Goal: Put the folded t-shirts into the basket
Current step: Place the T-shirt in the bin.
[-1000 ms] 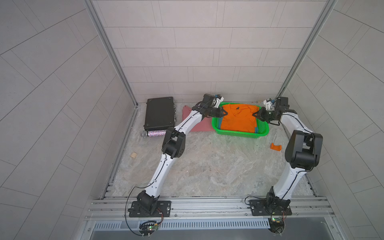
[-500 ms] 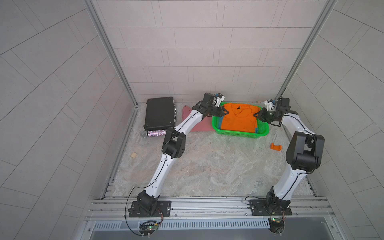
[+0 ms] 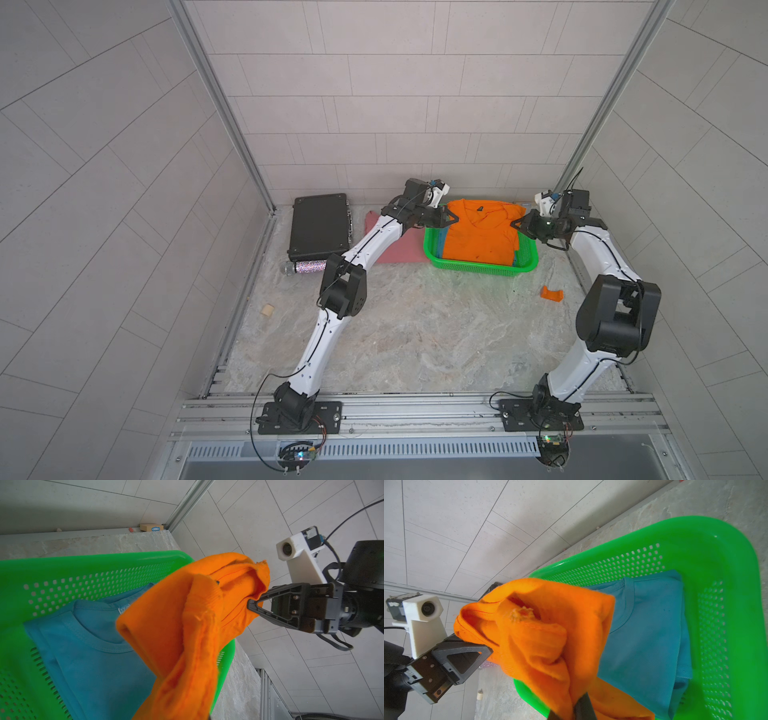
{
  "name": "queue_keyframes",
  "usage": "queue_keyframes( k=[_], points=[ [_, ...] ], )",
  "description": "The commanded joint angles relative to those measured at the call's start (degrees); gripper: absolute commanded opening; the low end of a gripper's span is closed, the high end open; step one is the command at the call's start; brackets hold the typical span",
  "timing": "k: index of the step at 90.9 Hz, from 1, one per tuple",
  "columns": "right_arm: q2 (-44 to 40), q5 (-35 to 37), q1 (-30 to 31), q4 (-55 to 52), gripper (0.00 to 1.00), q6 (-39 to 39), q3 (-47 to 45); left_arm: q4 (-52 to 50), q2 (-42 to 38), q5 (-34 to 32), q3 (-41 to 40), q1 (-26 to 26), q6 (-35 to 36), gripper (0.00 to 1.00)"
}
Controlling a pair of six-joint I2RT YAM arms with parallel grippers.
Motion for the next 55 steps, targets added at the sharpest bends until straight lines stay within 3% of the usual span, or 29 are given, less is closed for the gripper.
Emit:
queue_keyframes(
  k=[1,55],
  points=[
    [-2.0,-0.2,-0.3,0.5,0.0,-0.7,-2.0,-0.3,-3.0,1.1,-2.3,-0.3,-0.1,0.0],
    [1.9,0.8,-1.1,2.4,0.0,-1.2,-4.2,1.1,1.6,1.1,-3.2,-0.3,-0.5,0.0]
  ],
)
